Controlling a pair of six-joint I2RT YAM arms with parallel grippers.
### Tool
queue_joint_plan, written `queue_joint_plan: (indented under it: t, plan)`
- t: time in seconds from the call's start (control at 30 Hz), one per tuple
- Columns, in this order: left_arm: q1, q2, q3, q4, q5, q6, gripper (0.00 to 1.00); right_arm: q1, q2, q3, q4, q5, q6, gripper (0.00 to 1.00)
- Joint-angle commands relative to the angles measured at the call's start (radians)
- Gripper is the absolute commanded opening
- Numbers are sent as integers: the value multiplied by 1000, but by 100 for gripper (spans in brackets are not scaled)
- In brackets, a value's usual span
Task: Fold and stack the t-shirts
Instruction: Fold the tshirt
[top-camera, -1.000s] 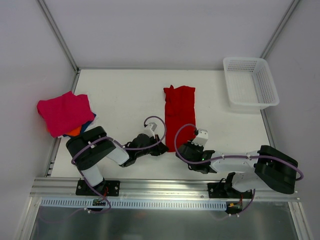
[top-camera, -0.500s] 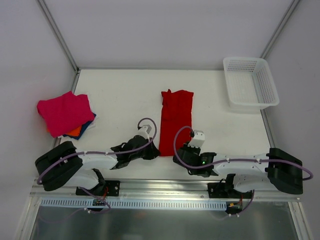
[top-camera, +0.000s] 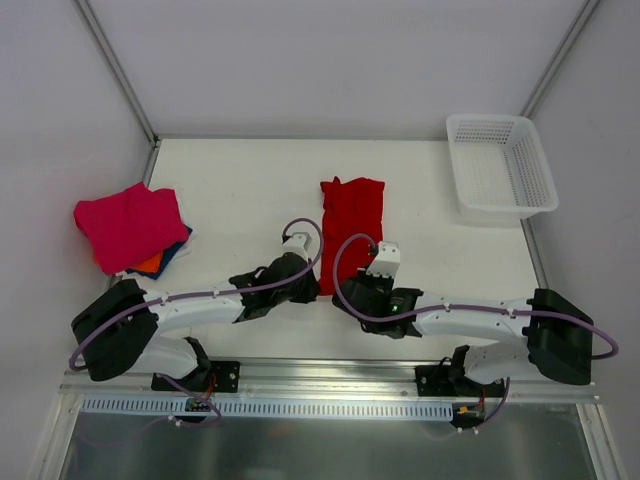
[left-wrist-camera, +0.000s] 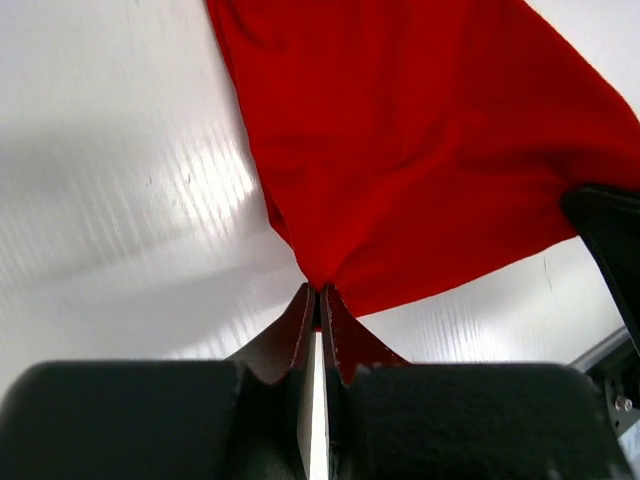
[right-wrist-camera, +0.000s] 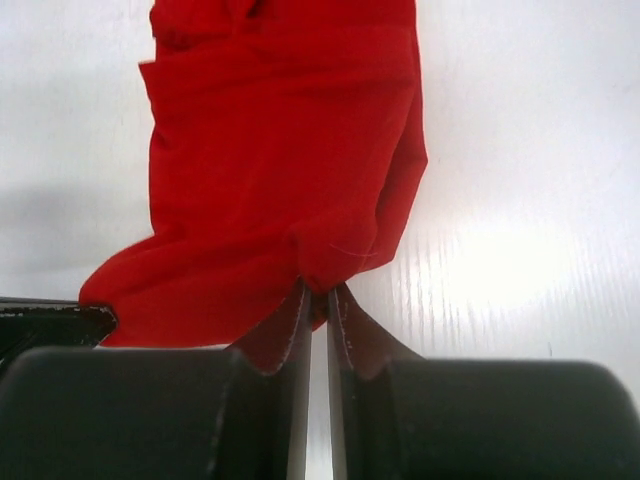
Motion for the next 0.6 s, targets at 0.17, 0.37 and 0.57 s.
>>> queue_joint_plan:
  t: [0.17,0.37,0.57]
  plan:
    - [109,114,241,-112,-82,145,0,-172,63,102,119,27,-288,2]
    - [188,178,428,-164,-62,217,0,-284,112,214,188,-31,-445,2]
    - [253,286,634,-204,-16,273,0,-401,183,345,234,-117,-583,2]
